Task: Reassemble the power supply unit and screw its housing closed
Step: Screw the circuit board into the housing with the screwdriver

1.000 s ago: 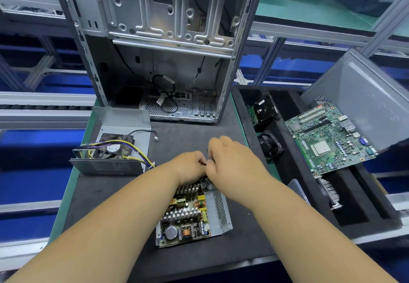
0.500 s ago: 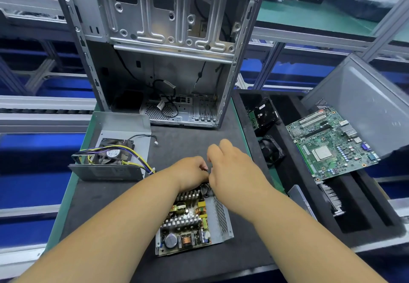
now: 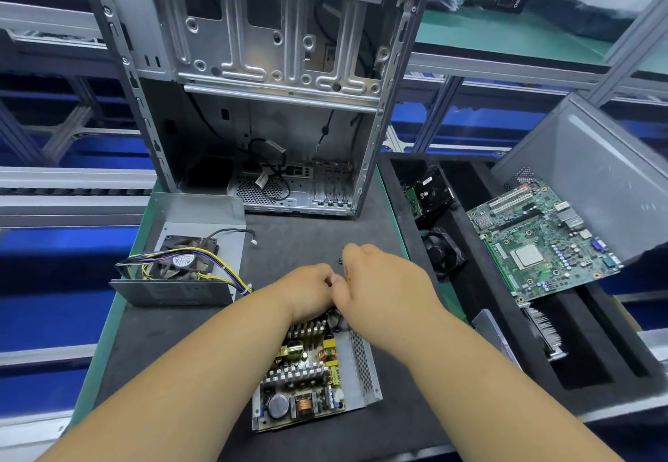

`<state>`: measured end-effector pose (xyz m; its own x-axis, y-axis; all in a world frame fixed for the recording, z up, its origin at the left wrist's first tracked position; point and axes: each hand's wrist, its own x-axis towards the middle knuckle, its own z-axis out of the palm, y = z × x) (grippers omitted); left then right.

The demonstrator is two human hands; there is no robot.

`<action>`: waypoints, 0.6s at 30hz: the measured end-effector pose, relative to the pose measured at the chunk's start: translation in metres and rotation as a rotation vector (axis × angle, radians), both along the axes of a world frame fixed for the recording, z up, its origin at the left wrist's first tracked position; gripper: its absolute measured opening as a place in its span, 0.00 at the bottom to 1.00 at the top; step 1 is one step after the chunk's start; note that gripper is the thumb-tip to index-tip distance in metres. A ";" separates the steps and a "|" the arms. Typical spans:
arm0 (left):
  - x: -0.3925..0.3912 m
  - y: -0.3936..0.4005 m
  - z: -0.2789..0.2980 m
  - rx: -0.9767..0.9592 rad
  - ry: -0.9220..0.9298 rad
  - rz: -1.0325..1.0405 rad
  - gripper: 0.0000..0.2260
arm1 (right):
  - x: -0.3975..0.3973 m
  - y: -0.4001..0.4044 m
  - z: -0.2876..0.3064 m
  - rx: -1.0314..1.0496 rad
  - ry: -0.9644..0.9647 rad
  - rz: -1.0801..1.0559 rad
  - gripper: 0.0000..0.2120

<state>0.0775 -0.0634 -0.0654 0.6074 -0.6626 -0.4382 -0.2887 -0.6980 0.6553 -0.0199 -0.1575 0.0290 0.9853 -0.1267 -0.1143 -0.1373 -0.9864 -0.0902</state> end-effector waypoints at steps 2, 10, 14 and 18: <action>-0.001 0.000 0.000 0.005 -0.009 0.036 0.09 | 0.000 0.002 0.002 0.020 0.008 0.030 0.05; -0.001 0.002 0.005 0.021 -0.004 0.022 0.11 | 0.003 0.000 0.000 0.090 0.077 0.030 0.08; -0.002 0.001 0.009 0.031 -0.008 -0.019 0.12 | 0.001 0.003 -0.001 0.054 0.045 0.003 0.12; -0.001 0.003 0.006 0.024 -0.004 0.007 0.09 | -0.002 0.005 0.001 0.108 0.020 0.027 0.07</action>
